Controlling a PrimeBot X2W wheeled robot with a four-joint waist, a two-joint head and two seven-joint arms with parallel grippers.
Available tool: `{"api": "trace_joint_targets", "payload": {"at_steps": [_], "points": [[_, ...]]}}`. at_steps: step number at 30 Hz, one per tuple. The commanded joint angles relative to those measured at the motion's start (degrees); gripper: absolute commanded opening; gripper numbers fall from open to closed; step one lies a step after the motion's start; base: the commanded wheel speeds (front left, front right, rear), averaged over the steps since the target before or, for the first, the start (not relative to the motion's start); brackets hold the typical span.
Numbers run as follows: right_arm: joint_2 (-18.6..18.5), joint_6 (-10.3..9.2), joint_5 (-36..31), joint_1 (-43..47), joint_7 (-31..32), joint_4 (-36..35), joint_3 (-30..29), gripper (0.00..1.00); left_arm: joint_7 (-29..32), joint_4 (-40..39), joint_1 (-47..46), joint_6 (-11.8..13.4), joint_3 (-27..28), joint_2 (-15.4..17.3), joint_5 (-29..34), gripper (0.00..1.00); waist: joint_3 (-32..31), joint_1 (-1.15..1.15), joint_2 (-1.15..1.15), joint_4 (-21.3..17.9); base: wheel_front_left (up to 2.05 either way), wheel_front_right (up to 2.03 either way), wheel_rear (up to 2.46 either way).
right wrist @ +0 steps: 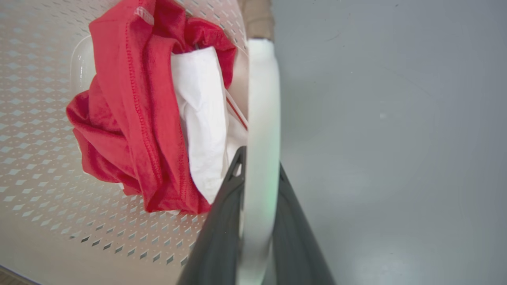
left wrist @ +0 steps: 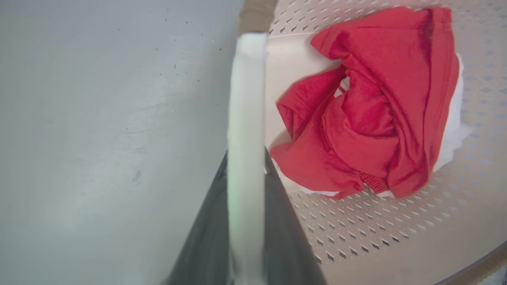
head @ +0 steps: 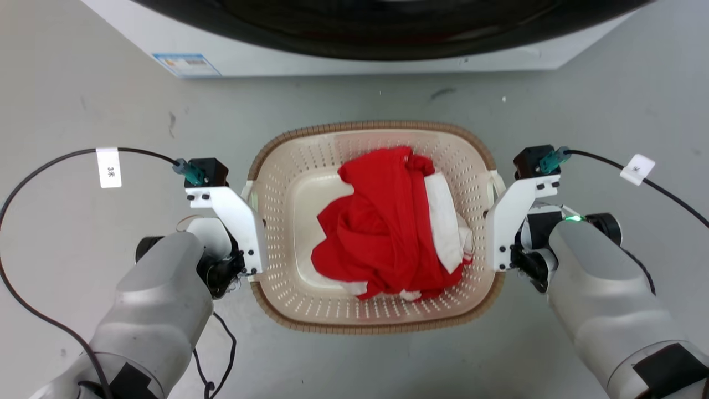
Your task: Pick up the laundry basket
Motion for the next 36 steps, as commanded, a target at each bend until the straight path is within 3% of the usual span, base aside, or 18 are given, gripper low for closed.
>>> {"api": "trace_joint_targets", "payload": {"at_steps": [1,19,36], "points": [[0.57,0.18,0.49,1.00,0.98,-0.10,0.67,0.00,0.55,-0.27,0.35,-0.26,-0.14,-0.62,-0.70,0.00,-3.49,0.00,0.00,0.41,0.00,0.00,0.00],[-0.08,0.23,6.61,2.99,16.78,0.65,4.44,0.00,8.85,1.15,3.31,-0.26,-2.00,-1.09,-6.51,0.00,-19.22,0.00,0.00,1.65,0.00,0.00,0.00],[-0.81,0.22,10.78,5.96,28.84,1.67,2.96,0.00,16.05,3.23,6.70,-0.26,-3.61,-1.65,-9.72,0.00,-31.24,0.00,0.00,1.32,0.00,0.00,0.00]]}}
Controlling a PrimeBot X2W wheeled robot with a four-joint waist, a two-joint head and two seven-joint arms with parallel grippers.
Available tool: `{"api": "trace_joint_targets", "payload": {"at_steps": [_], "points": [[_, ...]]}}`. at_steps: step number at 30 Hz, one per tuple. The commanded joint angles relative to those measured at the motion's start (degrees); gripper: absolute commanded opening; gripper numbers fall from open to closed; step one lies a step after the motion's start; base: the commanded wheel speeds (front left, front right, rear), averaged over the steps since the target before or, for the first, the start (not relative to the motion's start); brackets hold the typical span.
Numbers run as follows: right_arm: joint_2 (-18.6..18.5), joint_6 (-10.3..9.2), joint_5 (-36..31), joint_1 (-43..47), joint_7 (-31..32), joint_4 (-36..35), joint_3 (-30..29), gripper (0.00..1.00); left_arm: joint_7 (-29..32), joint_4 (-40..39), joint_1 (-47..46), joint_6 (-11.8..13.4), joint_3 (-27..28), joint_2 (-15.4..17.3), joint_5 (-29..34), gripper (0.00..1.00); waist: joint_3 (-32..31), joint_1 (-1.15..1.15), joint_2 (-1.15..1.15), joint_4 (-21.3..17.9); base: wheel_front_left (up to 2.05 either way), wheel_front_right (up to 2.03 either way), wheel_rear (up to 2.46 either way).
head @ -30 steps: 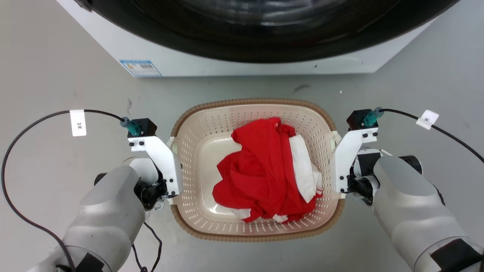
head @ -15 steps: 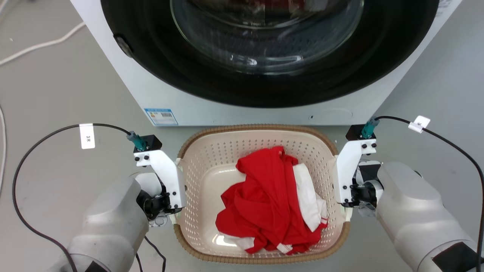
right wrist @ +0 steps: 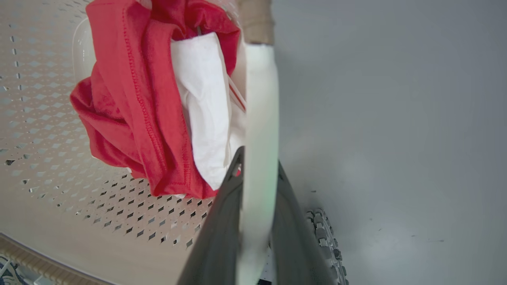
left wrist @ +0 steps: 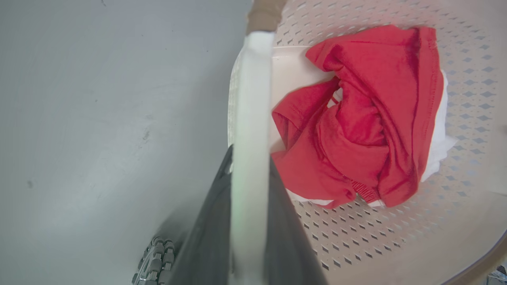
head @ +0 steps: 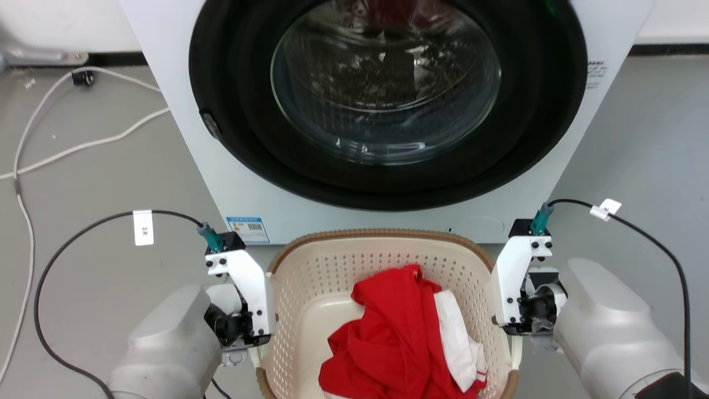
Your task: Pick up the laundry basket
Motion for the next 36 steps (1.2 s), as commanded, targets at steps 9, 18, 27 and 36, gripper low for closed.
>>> {"api": "trace_joint_targets", "payload": {"at_steps": [9,18,27,36], "points": [[0.54,0.28,0.26,3.28,3.42,0.16,-0.74,0.00,1.63,0.91,3.53,-0.22,-1.00,-0.57,-1.04,0.00,-5.39,0.01,0.00,-0.55,0.00,0.00,0.00],[0.87,0.28,0.34,5.66,3.70,0.19,-1.53,0.00,1.45,0.93,5.60,-0.22,-1.73,-0.62,-1.44,0.00,-6.64,0.01,0.00,-0.67,0.00,0.00,0.00],[0.95,0.28,-0.45,6.35,4.07,0.14,-2.33,0.00,1.52,0.89,6.34,-0.23,-2.36,-1.24,-1.68,0.00,-7.13,0.01,0.00,-0.60,0.00,0.00,0.00],[1.04,0.28,-1.16,6.28,3.93,0.13,-3.01,0.00,1.40,0.72,6.15,-0.23,-2.75,-1.33,-2.01,0.00,-7.13,0.01,0.00,-0.73,0.00,0.00,0.00]]}}
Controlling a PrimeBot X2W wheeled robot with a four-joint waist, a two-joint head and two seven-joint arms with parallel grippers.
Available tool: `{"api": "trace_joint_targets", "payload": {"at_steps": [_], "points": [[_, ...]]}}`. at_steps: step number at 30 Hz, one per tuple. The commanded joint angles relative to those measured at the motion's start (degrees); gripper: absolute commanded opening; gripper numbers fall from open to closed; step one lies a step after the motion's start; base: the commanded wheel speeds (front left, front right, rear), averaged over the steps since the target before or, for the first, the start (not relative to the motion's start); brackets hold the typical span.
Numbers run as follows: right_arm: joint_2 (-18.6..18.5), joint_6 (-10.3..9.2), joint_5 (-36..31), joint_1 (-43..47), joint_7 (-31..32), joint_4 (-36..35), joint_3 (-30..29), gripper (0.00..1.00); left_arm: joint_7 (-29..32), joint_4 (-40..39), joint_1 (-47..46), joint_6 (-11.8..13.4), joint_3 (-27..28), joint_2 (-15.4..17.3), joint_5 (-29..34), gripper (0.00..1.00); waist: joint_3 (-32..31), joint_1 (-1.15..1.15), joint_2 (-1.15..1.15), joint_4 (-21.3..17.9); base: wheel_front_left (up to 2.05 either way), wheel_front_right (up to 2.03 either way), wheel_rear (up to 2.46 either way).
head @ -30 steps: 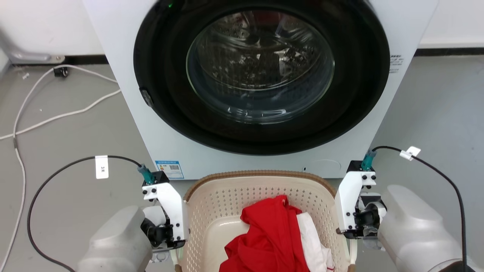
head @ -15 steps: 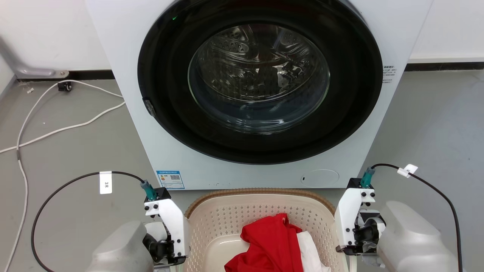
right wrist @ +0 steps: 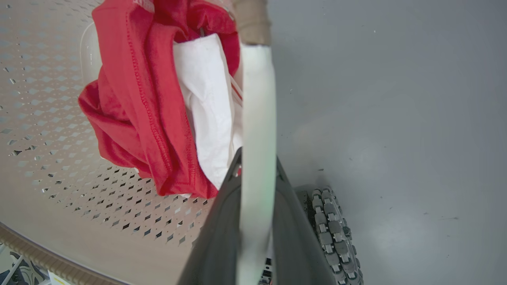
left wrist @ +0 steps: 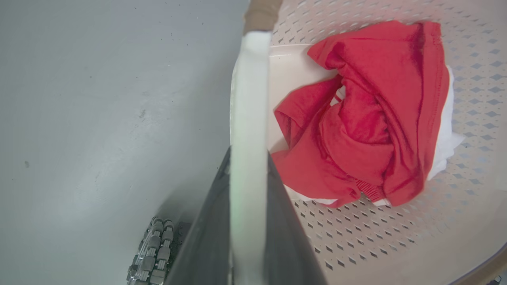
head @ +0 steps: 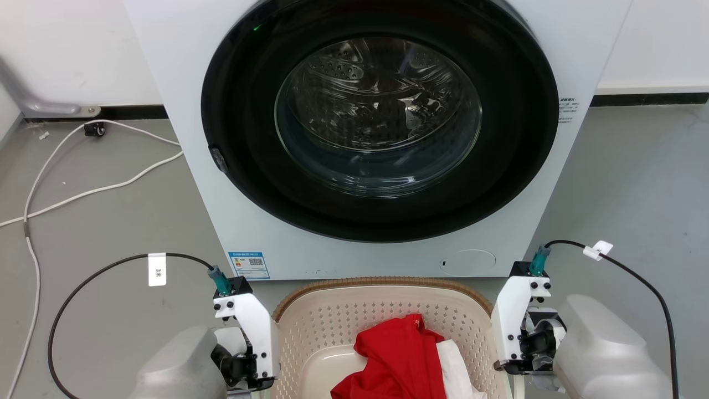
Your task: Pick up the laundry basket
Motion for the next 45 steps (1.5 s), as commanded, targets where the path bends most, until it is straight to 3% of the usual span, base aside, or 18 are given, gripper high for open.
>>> {"api": "trace_joint_targets", "payload": {"at_steps": [1,45], "points": [[0.58,0.28,-0.14,0.50,-0.01,-0.17,-0.23,0.00,-0.33,-0.31,0.28,-0.18,-0.05,-0.31,-0.43,0.00,0.05,0.00,0.00,-0.01,0.00,0.00,0.00],[0.03,0.28,-2.62,-0.15,-0.24,-0.17,-2.36,0.00,-1.80,1.00,-0.50,-0.18,-1.25,-1.12,-1.87,0.00,0.78,0.00,0.00,-0.11,0.00,0.00,0.00]]}}
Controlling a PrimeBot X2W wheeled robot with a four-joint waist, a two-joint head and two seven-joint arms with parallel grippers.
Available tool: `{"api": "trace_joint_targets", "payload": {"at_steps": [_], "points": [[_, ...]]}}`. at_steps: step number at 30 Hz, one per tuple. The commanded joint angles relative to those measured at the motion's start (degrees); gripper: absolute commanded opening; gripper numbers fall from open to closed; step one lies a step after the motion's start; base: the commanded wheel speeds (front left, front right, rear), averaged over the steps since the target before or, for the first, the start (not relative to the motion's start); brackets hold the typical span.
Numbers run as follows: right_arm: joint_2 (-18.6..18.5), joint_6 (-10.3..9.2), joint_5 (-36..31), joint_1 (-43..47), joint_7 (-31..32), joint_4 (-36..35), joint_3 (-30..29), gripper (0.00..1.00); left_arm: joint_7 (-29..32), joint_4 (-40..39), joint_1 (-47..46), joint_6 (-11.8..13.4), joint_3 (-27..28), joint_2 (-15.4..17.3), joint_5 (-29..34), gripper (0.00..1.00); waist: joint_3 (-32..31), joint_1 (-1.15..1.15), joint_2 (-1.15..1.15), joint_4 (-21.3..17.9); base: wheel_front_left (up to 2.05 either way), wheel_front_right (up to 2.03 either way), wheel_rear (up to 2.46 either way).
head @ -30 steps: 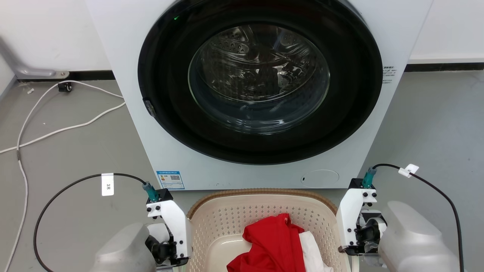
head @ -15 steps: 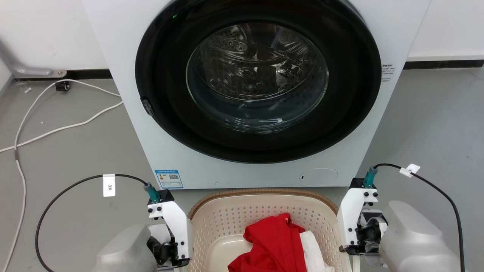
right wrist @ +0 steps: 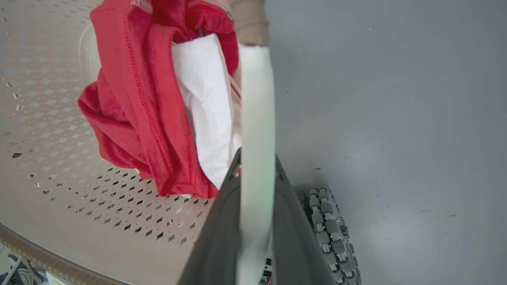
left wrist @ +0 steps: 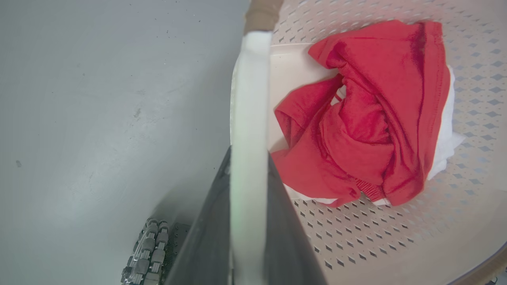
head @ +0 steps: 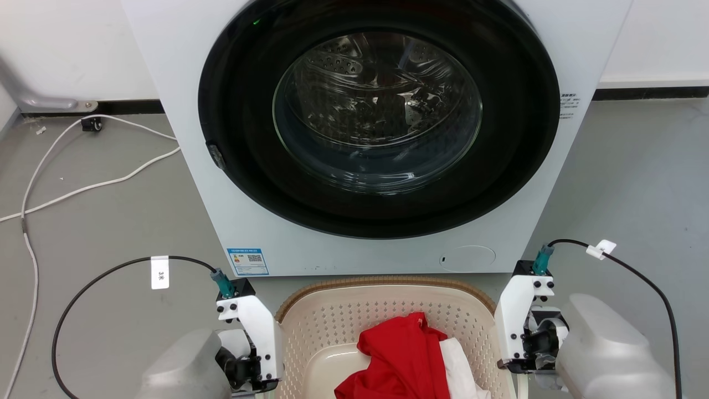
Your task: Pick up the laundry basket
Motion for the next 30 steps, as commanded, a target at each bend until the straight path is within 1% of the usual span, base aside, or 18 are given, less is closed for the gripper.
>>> {"api": "trace_joint_targets", "payload": {"at_steps": [1,30], "points": [[0.19,0.26,-0.14,-0.16,-0.10,-0.17,-0.21,0.00,-0.37,-0.08,-0.52,-0.18,0.00,-0.29,-0.37,0.00,0.01,0.00,0.00,-0.01,0.00,0.00,0.00],[0.42,0.27,-1.12,0.04,0.12,-0.17,-1.54,0.00,-0.74,-0.53,-0.18,-0.19,-0.80,-0.43,-1.42,0.00,0.13,0.00,0.00,0.07,0.00,0.00,0.00]]}}
